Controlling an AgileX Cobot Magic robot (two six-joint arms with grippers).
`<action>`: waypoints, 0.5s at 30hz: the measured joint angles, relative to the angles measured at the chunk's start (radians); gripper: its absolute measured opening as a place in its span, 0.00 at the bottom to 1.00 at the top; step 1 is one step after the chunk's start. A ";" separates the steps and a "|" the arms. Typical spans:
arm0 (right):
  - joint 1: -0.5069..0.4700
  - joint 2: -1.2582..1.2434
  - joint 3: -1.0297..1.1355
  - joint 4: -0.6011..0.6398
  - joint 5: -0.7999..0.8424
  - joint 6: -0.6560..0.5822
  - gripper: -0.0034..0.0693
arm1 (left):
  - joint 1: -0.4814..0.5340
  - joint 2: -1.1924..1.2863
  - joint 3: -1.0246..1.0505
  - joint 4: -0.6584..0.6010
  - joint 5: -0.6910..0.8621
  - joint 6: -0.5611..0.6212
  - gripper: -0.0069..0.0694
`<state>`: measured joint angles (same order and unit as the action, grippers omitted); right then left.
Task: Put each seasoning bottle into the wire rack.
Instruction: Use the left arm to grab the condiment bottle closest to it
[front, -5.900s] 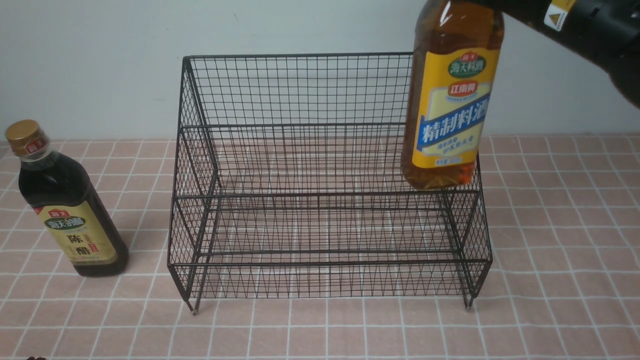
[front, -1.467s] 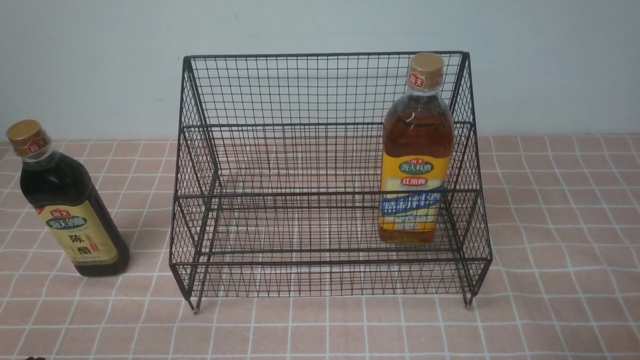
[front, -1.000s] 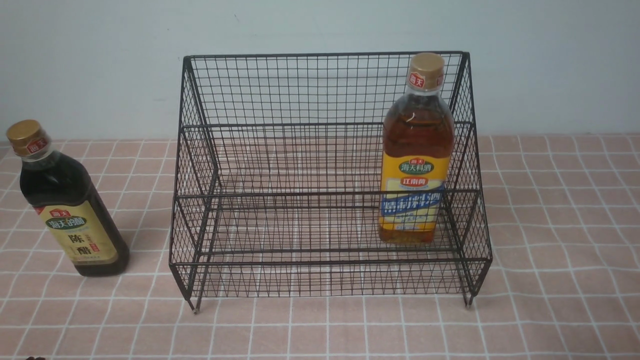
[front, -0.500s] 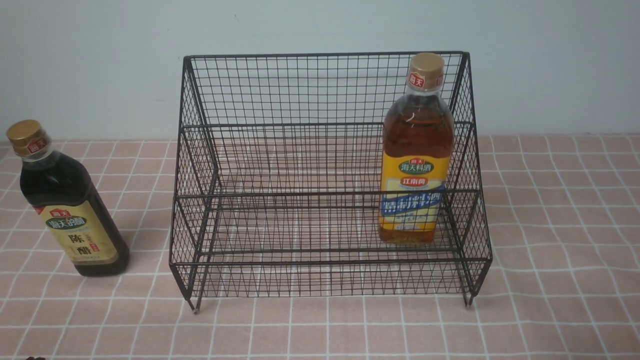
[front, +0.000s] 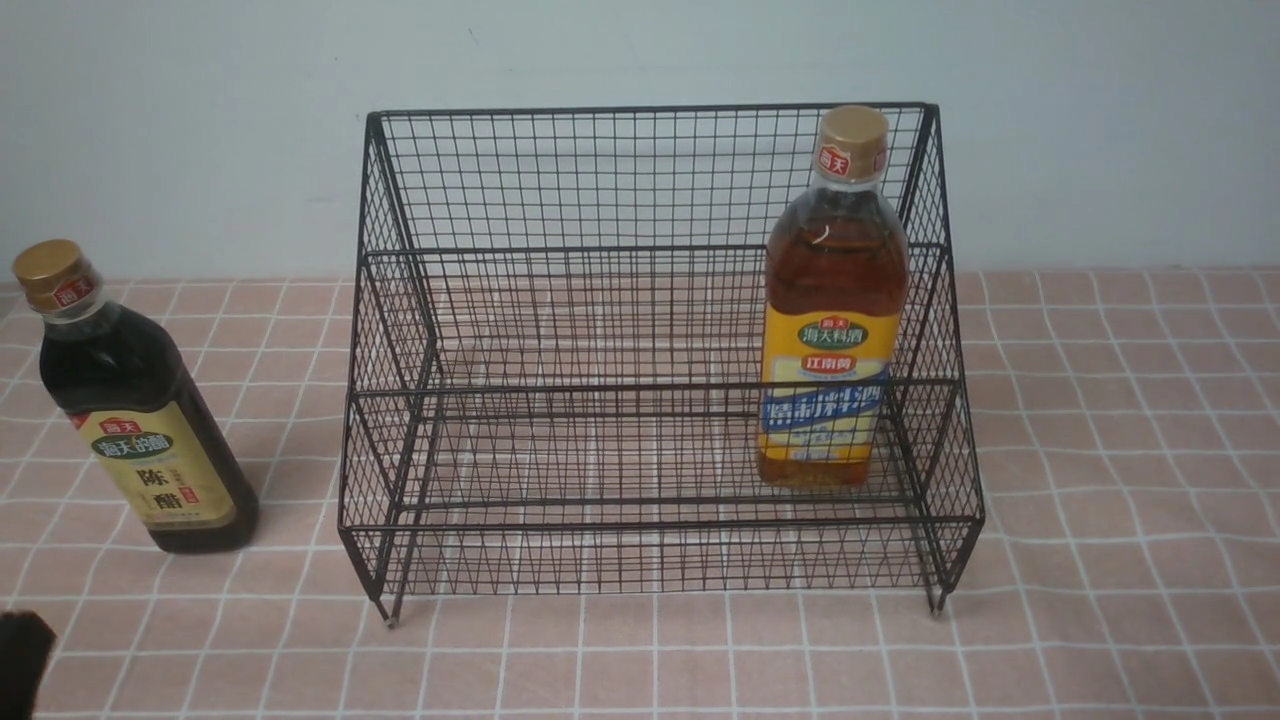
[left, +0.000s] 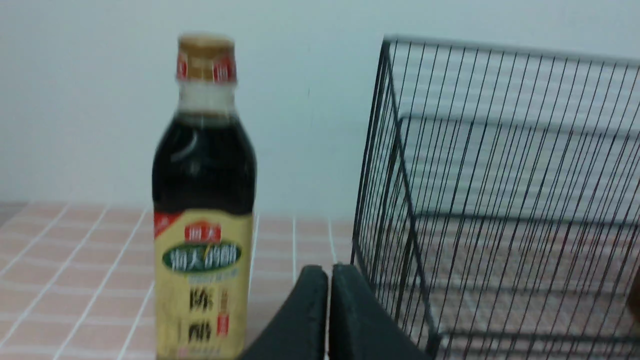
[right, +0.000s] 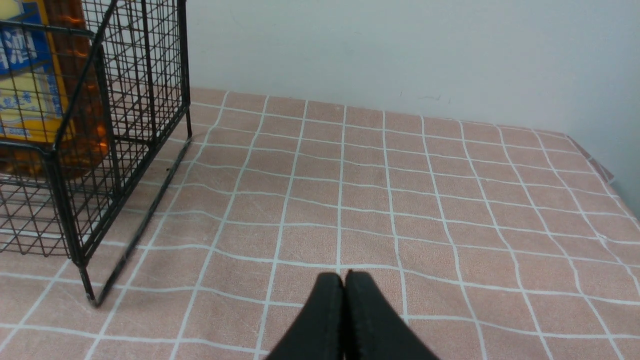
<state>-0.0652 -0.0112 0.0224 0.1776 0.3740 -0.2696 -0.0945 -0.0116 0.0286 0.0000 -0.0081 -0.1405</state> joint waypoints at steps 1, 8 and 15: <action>0.000 0.000 0.000 0.000 0.000 0.000 0.03 | 0.000 0.000 0.000 0.000 -0.010 0.000 0.08; 0.000 0.000 0.000 0.000 0.000 0.000 0.03 | 0.000 0.005 0.000 -0.047 -0.393 0.078 0.08; 0.000 0.000 0.000 0.000 0.000 0.000 0.03 | 0.000 0.264 -0.105 -0.272 -0.420 0.284 0.08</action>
<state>-0.0652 -0.0112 0.0224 0.1776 0.3740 -0.2696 -0.0945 0.2528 -0.0767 -0.2722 -0.4283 0.1433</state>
